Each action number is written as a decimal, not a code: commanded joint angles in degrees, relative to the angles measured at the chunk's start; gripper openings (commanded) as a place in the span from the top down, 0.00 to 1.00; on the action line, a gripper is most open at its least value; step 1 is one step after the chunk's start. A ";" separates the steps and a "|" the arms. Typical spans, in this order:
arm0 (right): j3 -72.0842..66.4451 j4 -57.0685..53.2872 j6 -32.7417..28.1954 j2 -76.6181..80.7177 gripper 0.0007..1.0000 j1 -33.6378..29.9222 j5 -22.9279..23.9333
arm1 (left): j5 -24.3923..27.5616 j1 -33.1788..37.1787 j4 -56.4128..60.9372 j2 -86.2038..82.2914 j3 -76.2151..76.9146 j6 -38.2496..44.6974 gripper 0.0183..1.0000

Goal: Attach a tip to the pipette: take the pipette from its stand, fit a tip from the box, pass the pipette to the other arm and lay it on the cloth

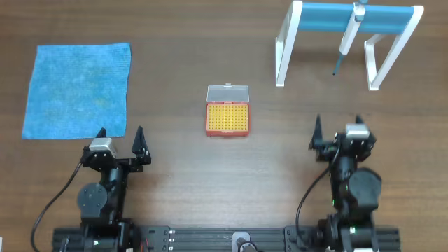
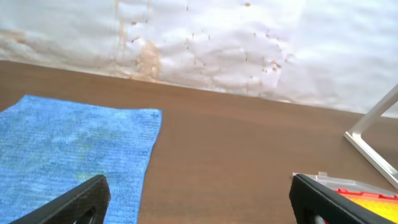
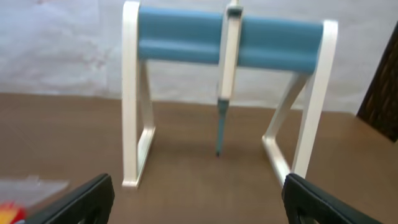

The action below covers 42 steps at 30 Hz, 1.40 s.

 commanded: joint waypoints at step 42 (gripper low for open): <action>30.34 59.08 1.16 85.42 0.13 -8.61 -5.33 | 0.68 0.28 -0.02 -0.42 -0.24 0.92 0.07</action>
